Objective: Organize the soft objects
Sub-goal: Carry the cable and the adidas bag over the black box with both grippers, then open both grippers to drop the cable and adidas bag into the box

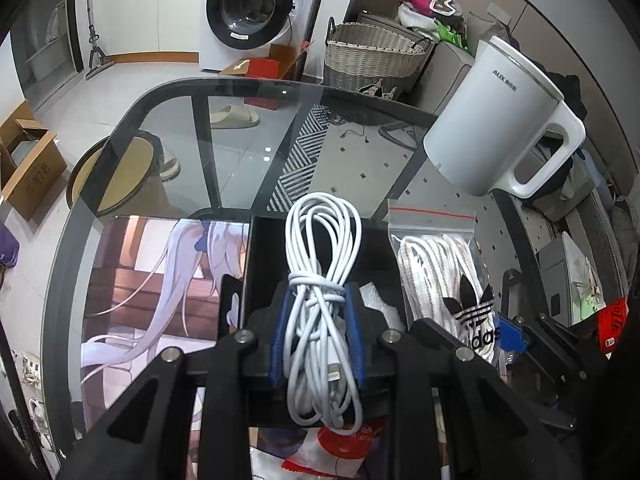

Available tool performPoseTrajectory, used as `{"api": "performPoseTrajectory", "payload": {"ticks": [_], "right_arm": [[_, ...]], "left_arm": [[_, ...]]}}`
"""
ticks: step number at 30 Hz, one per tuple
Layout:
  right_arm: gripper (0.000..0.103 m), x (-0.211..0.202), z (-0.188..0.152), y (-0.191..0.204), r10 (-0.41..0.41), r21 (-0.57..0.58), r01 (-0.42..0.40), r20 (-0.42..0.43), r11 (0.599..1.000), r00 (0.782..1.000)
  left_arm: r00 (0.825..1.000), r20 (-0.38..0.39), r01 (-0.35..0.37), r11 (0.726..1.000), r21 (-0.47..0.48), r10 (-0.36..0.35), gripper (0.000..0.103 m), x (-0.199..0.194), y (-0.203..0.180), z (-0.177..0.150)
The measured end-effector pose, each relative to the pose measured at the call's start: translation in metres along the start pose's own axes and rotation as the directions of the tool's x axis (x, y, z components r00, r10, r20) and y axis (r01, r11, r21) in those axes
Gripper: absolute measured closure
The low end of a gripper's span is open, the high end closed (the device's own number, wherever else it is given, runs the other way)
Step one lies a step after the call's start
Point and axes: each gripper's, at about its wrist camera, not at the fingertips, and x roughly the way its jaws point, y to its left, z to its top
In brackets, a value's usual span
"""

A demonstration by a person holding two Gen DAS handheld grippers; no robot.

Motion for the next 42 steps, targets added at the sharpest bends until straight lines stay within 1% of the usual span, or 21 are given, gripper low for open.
{"api": "performPoseTrajectory", "payload": {"ticks": [10, 14, 16, 17, 18, 19, 21, 23, 26, 34, 38, 41, 42], "right_arm": [[0.065, 0.005, -0.001, 0.001, -0.003, -0.005, 0.003, -0.017, 1.0, 1.0], [0.059, 0.005, -0.001, 0.001, -0.009, -0.002, 0.009, -0.022, 1.0, 1.0], [0.055, 0.005, -0.002, 0.0, -0.012, 0.0, 0.012, -0.024, 1.0, 1.0], [0.05, 0.004, -0.002, 0.0, -0.014, 0.003, 0.014, -0.019, 1.0, 1.0], [0.046, 0.003, -0.001, -0.001, -0.02, 0.007, 0.02, -0.014, 1.0, 1.0], [0.044, 0.002, -0.001, -0.001, -0.03, 0.01, 0.03, -0.008, 0.999, 1.0], [0.034, -0.002, 0.0, -0.002, -0.039, 0.013, 0.039, 0.007, 0.999, 0.999], [0.031, -0.006, 0.0, -0.002, -0.042, 0.02, 0.042, 0.026, 0.999, 0.999], [0.031, -0.015, 0.002, -0.003, -0.035, 0.02, 0.034, 0.05, 0.999, 0.998], [0.031, -0.042, 0.001, 0.002, -0.029, -0.008, 0.03, 0.106, 1.0, 0.994], [0.031, -0.055, -0.003, 0.008, -0.009, -0.025, 0.012, 0.108, 1.0, 0.994], [0.031, -0.063, -0.01, 0.014, 0.013, -0.032, -0.011, 0.085, 0.999, 0.996], [0.031, -0.065, -0.013, 0.016, 0.028, -0.033, -0.025, 0.072, 0.999, 0.997]], "left_arm": [[1.0, -0.002, -0.005, 1.0, -0.003, 0.005, 0.079, 0.001, 0.001, 0.0], [1.0, -0.004, 0.0, 1.0, -0.015, 0.0, 0.077, 0.001, 0.003, 0.0], [1.0, 0.004, 0.009, 1.0, -0.022, -0.009, 0.065, -0.001, 0.005, 0.0], [1.0, 0.013, 0.008, 1.0, -0.023, -0.008, 0.051, -0.003, 0.005, 0.0], [1.0, 0.025, 0.008, 1.0, -0.024, -0.008, 0.05, -0.005, 0.005, 0.0], [1.0, 0.03, 0.011, 1.0, -0.023, -0.01, 0.05, -0.006, 0.005, 0.0], [0.999, 0.039, 0.002, 1.0, -0.013, -0.001, 0.05, -0.009, 0.004, 0.001], [0.999, 0.046, -0.004, 1.0, -0.007, 0.004, 0.05, -0.013, 0.002, 0.001], [0.998, 0.06, 0.021, 1.0, -0.004, -0.02, 0.05, -0.02, 0.003, 0.001], [0.992, 0.114, 0.052, 0.999, 0.008, -0.052, 0.049, -0.054, 0.013, -0.004], [0.994, 0.096, 0.051, 0.998, 0.024, -0.053, 0.049, -0.068, 0.019, -0.014], [0.996, 0.074, 0.056, 0.998, 0.043, -0.059, 0.049, -0.077, 0.023, -0.023], [0.996, 0.067, 0.047, 0.997, 0.058, -0.051, 0.049, -0.081, 0.025, -0.028]]}}
